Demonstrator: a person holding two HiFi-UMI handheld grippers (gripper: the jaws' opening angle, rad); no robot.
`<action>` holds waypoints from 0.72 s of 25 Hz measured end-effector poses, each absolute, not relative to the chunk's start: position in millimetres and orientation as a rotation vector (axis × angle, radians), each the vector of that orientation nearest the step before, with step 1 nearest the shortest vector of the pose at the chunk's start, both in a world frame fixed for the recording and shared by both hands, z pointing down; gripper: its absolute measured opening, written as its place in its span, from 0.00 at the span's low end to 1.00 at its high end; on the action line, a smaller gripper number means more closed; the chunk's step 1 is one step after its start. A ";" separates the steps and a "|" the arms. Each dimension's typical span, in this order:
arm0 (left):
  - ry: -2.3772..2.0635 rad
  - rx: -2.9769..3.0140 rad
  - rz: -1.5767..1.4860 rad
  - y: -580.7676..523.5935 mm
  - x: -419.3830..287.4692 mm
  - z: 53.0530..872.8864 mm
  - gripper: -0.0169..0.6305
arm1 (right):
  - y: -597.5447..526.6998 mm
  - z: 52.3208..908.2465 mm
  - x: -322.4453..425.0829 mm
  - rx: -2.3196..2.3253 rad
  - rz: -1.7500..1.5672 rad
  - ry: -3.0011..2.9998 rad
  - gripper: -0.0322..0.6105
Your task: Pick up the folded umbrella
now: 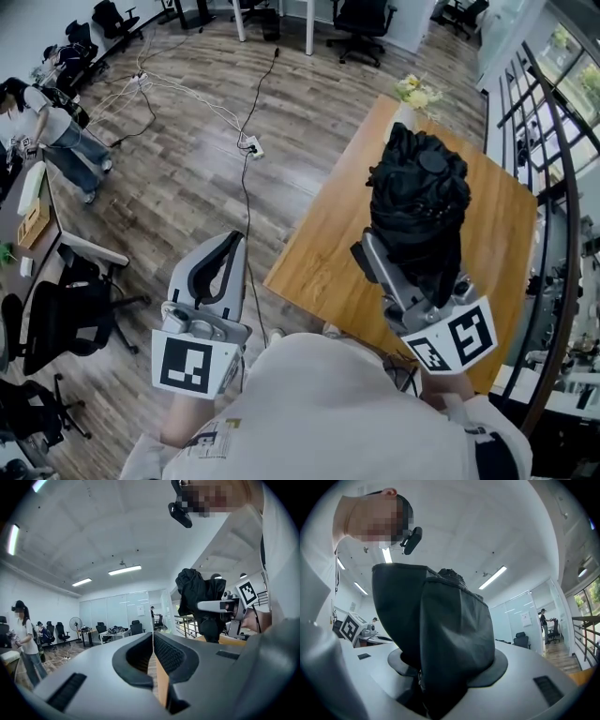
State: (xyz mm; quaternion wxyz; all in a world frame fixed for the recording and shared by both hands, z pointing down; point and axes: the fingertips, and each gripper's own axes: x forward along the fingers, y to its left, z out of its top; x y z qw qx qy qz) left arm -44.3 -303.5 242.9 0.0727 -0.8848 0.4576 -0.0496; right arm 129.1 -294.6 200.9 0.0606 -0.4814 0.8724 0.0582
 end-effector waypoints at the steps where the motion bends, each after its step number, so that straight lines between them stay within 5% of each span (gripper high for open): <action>1: 1.371 -2.654 -0.178 -303.2 -41.1 245.5 0.06 | -293.7 203.5 128.6 -1.460 0.182 2.645 0.47; 18: 1.381 -2.718 -0.303 -305.4 -26.0 281.3 0.06 | -302.7 250.5 133.4 -1.539 0.086 2.699 0.47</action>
